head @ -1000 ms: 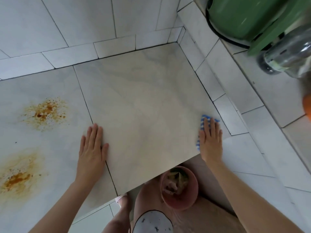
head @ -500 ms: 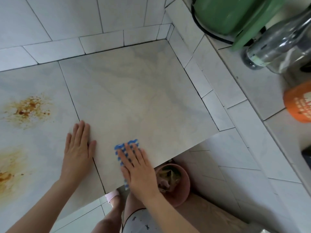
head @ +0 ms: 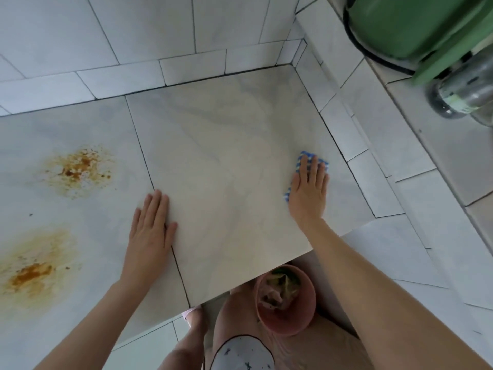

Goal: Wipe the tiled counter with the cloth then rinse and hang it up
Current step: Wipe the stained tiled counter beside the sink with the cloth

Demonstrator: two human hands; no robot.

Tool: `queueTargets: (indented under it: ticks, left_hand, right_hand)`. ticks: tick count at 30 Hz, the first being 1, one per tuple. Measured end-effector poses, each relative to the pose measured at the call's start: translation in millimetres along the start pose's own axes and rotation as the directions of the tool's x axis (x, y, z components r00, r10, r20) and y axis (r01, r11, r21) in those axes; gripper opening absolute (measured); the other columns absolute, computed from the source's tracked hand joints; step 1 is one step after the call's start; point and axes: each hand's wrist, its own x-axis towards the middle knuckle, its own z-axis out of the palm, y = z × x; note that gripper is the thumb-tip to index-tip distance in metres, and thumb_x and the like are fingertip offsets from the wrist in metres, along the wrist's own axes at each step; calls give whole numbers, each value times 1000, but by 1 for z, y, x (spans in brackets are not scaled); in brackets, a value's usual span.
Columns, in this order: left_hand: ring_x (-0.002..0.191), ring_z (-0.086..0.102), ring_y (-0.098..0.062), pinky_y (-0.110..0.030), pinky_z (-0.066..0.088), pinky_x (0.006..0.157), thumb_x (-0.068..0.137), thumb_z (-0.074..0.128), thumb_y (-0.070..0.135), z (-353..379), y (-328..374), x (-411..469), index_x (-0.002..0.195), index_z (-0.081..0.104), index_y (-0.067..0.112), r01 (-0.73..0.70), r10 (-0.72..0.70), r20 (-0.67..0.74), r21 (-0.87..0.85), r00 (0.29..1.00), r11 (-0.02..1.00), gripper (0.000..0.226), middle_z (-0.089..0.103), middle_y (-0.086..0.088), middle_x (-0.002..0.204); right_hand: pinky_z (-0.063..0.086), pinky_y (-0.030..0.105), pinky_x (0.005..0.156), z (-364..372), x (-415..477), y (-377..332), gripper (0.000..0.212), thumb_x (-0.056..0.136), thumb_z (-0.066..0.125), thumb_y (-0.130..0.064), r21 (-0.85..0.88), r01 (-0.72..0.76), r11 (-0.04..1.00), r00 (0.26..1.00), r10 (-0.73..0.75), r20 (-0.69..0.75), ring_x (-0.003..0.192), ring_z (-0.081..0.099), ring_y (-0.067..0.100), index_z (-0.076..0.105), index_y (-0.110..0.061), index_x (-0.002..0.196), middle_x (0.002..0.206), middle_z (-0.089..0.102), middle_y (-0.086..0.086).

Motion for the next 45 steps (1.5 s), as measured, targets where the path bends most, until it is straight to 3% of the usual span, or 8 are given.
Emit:
queueTargets:
  ticks: [6,15,17,22,25,30,37,45]
  left_hand:
    - [143,6,-10,-19,-6,116,95,23,37,-5,-5,1,148,23,8,-41,41,24,5,999,999,60,15,-3,155]
    - [141,23,-22,-18,-2,115,97,19,30,-16,-20,-18,144,30,4,-88,90,71,-35,993,996,54,25,-8,152]
    - [139,26,-20,-17,0,115,100,14,36,-21,-21,-22,142,35,4,-105,108,69,-43,992,994,57,29,-7,151]
    - [134,36,-23,-20,6,114,97,26,28,-33,-25,-32,135,47,4,-73,77,71,-66,994,995,50,41,-9,145]
    - [130,45,-25,-25,20,112,93,31,24,-34,-31,-35,132,51,4,-90,93,72,-38,993,995,48,46,-8,142]
    - [125,52,-18,-32,42,102,98,23,28,-40,-47,-45,128,57,11,-87,92,84,-60,992,994,48,52,-1,137]
    - [141,23,-12,-25,16,115,96,30,48,-41,-50,-61,143,37,17,-79,77,129,12,989,997,57,29,3,152]
    - [146,7,-12,-30,11,116,98,34,48,-26,-45,-68,149,21,16,-60,55,105,43,993,997,62,16,1,158]
  right_hand:
    - [7,37,116,20,-91,-95,52,101,14,-34,107,453,885,890,-456,13,145,11,22,22,-17,149,156,20,7]
    - [15,38,114,37,-180,-121,50,103,10,-32,44,723,689,685,-724,77,146,12,21,16,-19,151,158,12,5]
    - [15,38,114,34,-163,-118,49,103,14,-32,28,739,674,671,-738,66,145,13,20,19,-21,150,157,18,4]
    - [6,34,115,33,-92,-138,51,97,25,-31,31,501,865,865,-502,6,141,15,21,25,-18,147,153,28,7]
    - [5,35,115,33,-82,-164,51,98,24,-29,17,447,894,894,-447,-17,140,17,25,29,-12,146,152,30,13]
    - [10,38,116,40,-127,-187,50,102,12,-31,26,689,724,724,-689,30,145,11,22,17,-19,150,157,17,5]
    - [16,39,114,35,-107,-177,51,102,7,-34,-23,832,554,553,-827,103,146,8,21,19,-21,150,157,15,3]
    - [5,35,117,33,-67,-192,50,101,13,-34,-27,727,686,686,-725,66,146,-1,17,16,-23,149,157,17,2]
